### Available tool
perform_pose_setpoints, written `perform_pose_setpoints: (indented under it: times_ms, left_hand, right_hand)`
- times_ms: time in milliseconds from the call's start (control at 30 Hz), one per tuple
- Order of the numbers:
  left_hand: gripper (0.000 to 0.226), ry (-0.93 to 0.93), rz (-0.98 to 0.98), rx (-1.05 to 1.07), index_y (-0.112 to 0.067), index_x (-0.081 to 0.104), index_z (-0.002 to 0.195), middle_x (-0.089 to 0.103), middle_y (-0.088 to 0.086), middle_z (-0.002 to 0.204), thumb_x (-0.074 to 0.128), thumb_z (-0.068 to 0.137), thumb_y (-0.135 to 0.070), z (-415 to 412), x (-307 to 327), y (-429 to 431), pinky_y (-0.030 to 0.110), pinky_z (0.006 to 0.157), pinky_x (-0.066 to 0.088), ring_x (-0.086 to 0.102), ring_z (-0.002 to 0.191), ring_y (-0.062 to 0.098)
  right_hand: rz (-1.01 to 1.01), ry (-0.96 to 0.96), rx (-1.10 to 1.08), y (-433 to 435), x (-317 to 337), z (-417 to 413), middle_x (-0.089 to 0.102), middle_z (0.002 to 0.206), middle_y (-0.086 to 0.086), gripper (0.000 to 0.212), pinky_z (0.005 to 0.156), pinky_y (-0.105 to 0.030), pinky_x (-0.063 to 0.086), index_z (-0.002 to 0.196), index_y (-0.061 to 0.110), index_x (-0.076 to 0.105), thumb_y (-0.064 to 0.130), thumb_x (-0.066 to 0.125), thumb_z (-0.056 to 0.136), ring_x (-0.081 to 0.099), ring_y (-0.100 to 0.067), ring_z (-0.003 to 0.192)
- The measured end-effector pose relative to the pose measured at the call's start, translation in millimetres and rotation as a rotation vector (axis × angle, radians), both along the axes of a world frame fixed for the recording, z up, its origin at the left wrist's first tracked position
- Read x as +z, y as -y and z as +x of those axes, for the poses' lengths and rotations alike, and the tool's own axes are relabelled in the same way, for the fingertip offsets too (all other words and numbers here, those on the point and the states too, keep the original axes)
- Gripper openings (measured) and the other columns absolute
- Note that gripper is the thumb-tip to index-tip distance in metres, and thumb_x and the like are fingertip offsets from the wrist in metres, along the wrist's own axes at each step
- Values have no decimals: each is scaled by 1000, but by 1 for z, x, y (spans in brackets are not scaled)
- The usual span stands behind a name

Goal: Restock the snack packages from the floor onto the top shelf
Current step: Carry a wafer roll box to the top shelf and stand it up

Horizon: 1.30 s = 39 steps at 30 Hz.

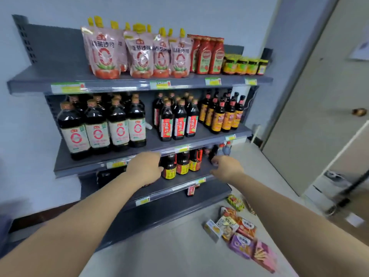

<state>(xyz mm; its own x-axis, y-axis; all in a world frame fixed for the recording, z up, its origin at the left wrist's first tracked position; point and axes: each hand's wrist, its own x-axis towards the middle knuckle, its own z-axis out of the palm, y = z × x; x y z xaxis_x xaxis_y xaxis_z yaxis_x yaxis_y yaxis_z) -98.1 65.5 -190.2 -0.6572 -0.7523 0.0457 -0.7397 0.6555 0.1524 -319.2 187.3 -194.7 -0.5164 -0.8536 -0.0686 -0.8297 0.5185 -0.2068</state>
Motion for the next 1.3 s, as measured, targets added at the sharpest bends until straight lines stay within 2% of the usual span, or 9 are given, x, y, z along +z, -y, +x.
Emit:
perform_pose_setpoints:
  times_ms: [133,400,567,700,767,867,1000,1100,1300]
  left_hand:
    - [35,15,33,-132,-15,55,123,58,6,124,51,93,-34,-82,-16,-17,38,82,50,55,112,27]
    - [36,71,76,-303,-14,53,124,56,7,125,49,95,-34,-250,-53,-51,37,83,49,54,113,28]
    - [36,92,122,-383,-12,54,122,56,8,126,50,94,-34,-342,-85,-74,38,87,49,53,116,29]
    - [43,155,173,-461,-11,51,131,54,8,134,50,95,-33,-405,-112,-92,39,92,49,52,121,29]
    - [40,185,210,-495,-12,53,128,55,8,130,50,94,-33,-438,-129,-97,40,90,50,54,118,28]
    - [25,198,240,-562,-11,58,110,61,8,115,50,93,-29,-488,-155,-100,38,79,51,59,104,27]
    - [28,259,258,-626,-13,61,113,65,8,112,53,93,-30,-553,-196,-106,35,74,50,62,102,27]
    - [20,311,305,-676,-14,58,105,63,5,107,51,92,-28,-596,-232,-115,37,74,51,61,97,26]
    - [32,436,391,-697,-19,57,122,62,4,120,51,94,-33,-664,-316,-144,38,82,53,60,108,27]
  right_hand:
    - [1,25,-125,-37,-14,-64,57,128,-10,39,94,-36,47,125,16,58,23,60,87,54,-30,117]
    - [22,91,-355,-105,-50,-195,52,136,-7,43,88,-32,47,131,20,53,27,63,90,54,-26,118]
    - [79,126,-461,-144,-78,-269,52,136,-7,41,92,-32,46,131,19,54,25,61,90,53,-26,121]
    - [141,189,-533,-170,-108,-317,52,137,-8,42,95,-32,44,132,16,54,22,60,91,50,-26,123]
    - [184,208,-558,-180,-124,-342,51,138,-8,42,97,-31,43,133,16,53,22,59,92,50,-25,124]
    - [229,257,-609,-190,-151,-380,51,138,-8,42,98,-32,42,133,16,52,20,57,92,49,-25,124]
    - [280,317,-674,-197,-193,-425,51,138,-6,42,99,-31,41,134,18,52,20,57,92,47,-25,126]
    - [315,361,-710,-205,-229,-456,50,138,-5,43,98,-32,42,135,20,51,22,56,92,47,-24,127]
    - [366,458,-748,-228,-306,-511,53,136,-5,42,98,-32,42,133,21,53,26,57,92,48,-24,126]
